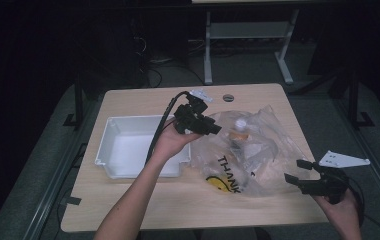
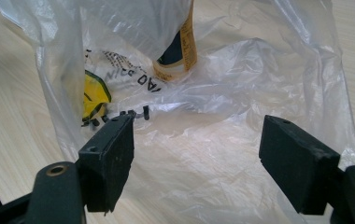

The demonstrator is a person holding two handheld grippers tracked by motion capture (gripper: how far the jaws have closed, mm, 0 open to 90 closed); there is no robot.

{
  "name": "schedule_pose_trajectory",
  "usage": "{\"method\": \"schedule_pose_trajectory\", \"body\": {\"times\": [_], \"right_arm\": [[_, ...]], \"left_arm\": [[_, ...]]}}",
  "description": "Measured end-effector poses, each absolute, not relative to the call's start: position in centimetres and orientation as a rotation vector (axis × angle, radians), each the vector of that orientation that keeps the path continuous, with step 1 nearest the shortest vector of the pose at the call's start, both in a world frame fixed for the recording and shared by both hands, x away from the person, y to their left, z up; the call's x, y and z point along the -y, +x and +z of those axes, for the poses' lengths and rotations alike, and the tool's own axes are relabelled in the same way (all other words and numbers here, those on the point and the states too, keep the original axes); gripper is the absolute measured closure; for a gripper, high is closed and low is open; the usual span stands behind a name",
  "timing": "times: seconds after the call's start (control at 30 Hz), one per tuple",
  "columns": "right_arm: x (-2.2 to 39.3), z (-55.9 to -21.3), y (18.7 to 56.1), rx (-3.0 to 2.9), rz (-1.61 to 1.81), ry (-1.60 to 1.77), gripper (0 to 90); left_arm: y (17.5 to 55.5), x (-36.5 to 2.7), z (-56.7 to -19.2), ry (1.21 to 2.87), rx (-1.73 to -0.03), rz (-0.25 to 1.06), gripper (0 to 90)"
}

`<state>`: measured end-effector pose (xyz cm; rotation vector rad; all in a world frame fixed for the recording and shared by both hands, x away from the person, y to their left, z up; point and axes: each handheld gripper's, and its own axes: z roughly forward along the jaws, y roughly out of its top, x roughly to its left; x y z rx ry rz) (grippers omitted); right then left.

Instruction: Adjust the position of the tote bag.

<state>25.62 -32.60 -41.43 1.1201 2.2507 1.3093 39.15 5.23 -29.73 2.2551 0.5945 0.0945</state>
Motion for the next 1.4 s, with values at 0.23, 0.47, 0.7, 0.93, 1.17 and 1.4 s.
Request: {"method": "schedule_pose_trajectory", "body": {"times": [0.23, 0.47, 0.7, 0.93, 1.17, 1.4], "right_arm": [[32.7, -41.5, 25.8, -2.255, 1.316, 1.127, 26.0], [32.8, -41.6, 26.0, -2.26, 1.318, 1.126, 26.0], [33.2, -41.7, 26.2, -2.249, 1.331, 1.138, 26.0], [33.0, -41.3, 26.5, -2.249, 1.339, 1.117, 26.1], [33.0, -40.5, 27.5, -2.25, 1.368, 1.099, 26.2], [33.0, -39.7, 28.3, -2.26, 1.366, 1.081, 26.3]], "left_arm": [[39.6, -3.5, -29.1, 2.265, -0.554, 0.081, 50.7], [40.3, -1.8, -29.1, 2.265, -0.52, 0.047, 34.3], [41.3, -0.6, -29.7, 2.318, -0.501, 0.028, 31.7], [42.3, -0.3, -30.9, 2.351, -0.533, 0.002, 35.3], [42.9, -0.1, -31.7, 2.365, -0.528, 0.0, 47.5], [43.2, -0.1, -32.3, 2.4, -0.503, -0.001, 61.8]]}}
